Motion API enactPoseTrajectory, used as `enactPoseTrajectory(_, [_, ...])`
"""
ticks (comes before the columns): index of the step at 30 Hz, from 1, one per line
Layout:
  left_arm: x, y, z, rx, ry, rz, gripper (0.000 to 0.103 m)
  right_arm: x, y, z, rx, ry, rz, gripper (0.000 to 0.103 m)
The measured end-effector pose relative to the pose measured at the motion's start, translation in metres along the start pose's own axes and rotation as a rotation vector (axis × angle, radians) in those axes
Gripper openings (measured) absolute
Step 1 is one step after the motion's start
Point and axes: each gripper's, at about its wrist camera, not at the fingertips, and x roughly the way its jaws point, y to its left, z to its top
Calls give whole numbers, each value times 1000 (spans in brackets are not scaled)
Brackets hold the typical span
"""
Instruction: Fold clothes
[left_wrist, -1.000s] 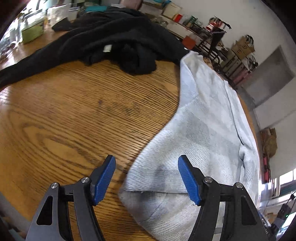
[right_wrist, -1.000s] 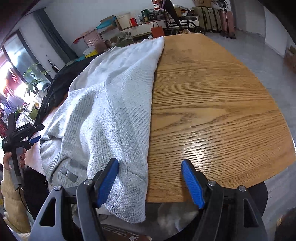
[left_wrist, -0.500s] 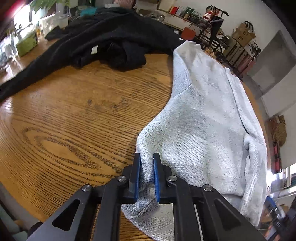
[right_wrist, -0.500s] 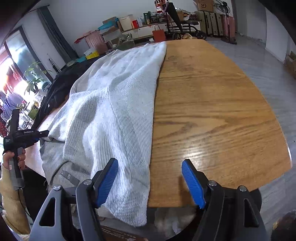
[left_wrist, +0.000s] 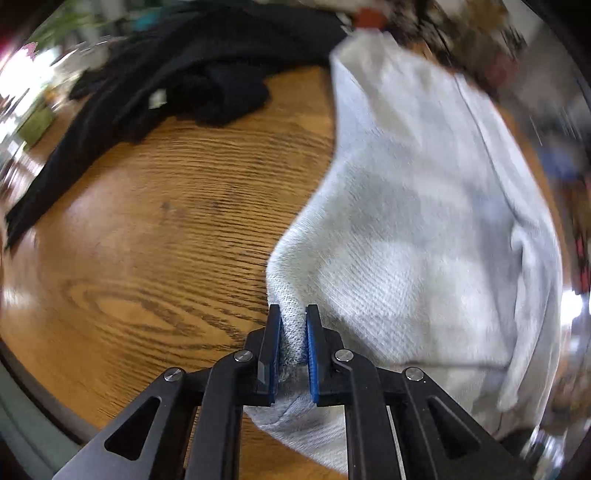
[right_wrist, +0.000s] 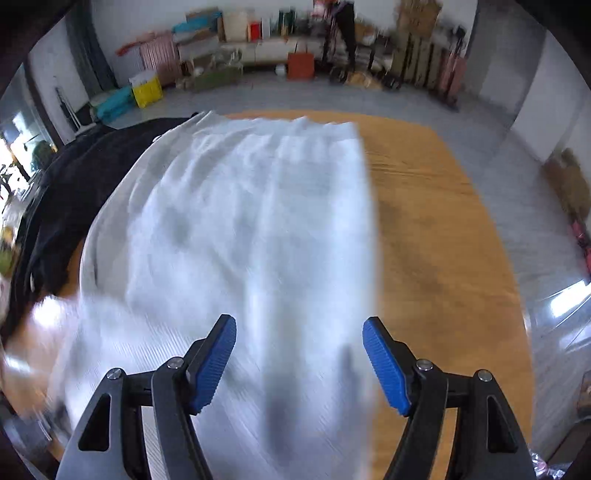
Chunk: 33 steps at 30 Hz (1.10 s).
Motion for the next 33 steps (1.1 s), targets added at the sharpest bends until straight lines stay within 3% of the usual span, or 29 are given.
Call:
enactPoseTrajectory(2, [6,-3,12,117,84,-11,12,15,23,41,10,45,21,70])
enactPoseTrajectory(5, [12,-4,23,222,191,-30,11,31,63,94,-5,35,33,70])
enactPoseTrajectory(11, [18,-10,28,381,253,-41,11,81,125,162,18,33,67,71])
enactPoseTrajectory(14, [18,-6,27,432,257,-71,11,105,149,174,-21,23,42,69])
enactPoseTrajectory(18, [25,5,38,436,328,-138,11,135,169,182,-37,21,46,68])
enactPoseTrajectory(21, [28,11,42,433,359,-168,11,146,174,188,17,25,125,67])
enactPoseTrajectory(23, [28,13,41,435,359,-173,11,150,177,189,16,23,121,67])
enactPoseTrajectory(25, [27,15,39,434,348,-171,11,153,178,187,2,24,108,58])
enactPoseTrajectory(27, [27,17,37,432,339,-167,11,152,174,185,34,24,145,40])
enactPoseTrajectory(31, [27,23,35,426,334,-163,11,143,162,182,65,18,164,26])
enactPoseTrajectory(33, [28,26,35,423,338,-162,11,140,158,181,43,20,147,12])
